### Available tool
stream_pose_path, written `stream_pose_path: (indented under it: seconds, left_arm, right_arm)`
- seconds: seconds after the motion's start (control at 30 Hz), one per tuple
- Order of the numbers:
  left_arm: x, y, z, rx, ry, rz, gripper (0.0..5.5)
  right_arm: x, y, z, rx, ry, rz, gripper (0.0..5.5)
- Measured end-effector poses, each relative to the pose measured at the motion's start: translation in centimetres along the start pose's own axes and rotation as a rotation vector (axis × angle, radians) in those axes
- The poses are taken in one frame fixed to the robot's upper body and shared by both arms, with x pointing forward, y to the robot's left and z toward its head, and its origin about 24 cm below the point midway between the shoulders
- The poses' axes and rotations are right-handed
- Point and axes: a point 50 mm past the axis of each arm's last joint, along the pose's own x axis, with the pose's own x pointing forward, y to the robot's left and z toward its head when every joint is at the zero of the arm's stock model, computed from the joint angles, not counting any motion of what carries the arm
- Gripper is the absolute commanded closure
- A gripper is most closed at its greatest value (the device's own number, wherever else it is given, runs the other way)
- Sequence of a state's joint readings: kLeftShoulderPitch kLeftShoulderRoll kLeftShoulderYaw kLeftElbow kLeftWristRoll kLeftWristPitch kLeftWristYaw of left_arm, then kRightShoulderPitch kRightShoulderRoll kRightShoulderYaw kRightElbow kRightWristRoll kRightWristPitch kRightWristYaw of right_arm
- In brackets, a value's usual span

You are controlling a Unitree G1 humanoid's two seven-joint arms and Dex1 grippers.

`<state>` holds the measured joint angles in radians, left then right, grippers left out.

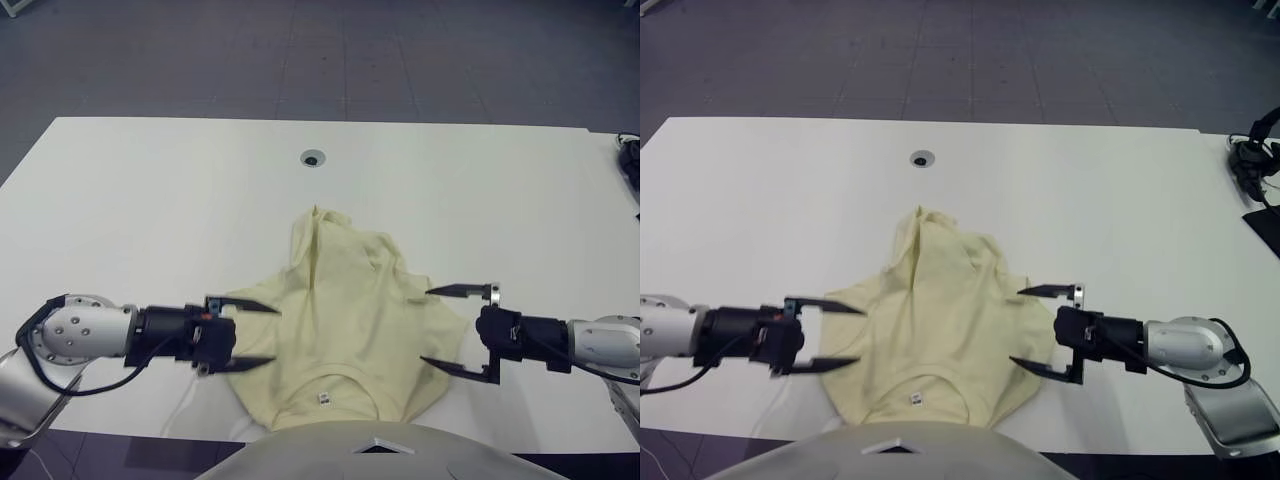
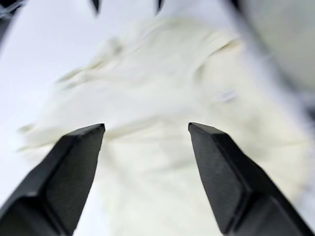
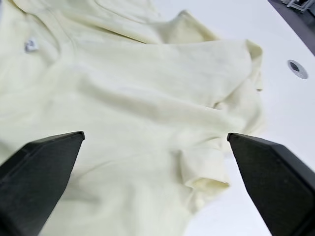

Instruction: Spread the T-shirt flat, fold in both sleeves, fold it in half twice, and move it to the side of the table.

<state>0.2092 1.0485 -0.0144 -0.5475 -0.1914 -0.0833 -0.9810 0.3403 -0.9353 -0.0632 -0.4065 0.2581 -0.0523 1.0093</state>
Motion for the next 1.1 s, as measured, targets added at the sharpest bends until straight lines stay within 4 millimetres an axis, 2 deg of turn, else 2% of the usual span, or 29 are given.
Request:
stream_pose_path:
  seconds: [0.13, 0.3, 0.43, 0.6, 0.83, 0.97, 1.1]
  left_arm:
    - [1.7, 1.5, -3.4, 0.155, 0.153, 0.176, 0.97]
    - [2.9, 1.3, -6.1, 0.122, 0.202, 0.214, 0.17]
    - [3.5, 1.6, -7.0, 0.142, 0.213, 0.235, 0.12]
    - [3.7, 1.2, -7.1, 0.17, 0.209, 0.247, 0.12]
    - [2.2, -0.4, -7.7, 0.143, 0.25, 0.295, 0.12]
    - [-0.4, -1.6, -8.4, 0.134, 0.339, 0.312, 0.12]
    - [-1.6, -2.7, -8.2, 0.151, 0.379, 0.304, 0.12]
  right_arm:
    - [0.4, -1.8, -1.3, -0.142, 0.098, -0.129, 0.1]
    - [1.1, -2.8, -1.9, -0.264, 0.146, -0.169, 0.1]
    - [1.5, -3.0, -3.0, -0.331, 0.206, -0.163, 0.1]
    - [1.0, -3.0, -3.2, -0.374, 0.228, -0.127, 0.1]
    - [-0.6, -2.7, -3.8, -0.392, 0.295, -0.106, 0.1]
    - [-1.8, -2.0, -3.9, -0.383, 0.336, -0.081, 0.1]
    - [-2.5, -0.5, -3.6, -0.33, 0.348, 0.002, 0.1]
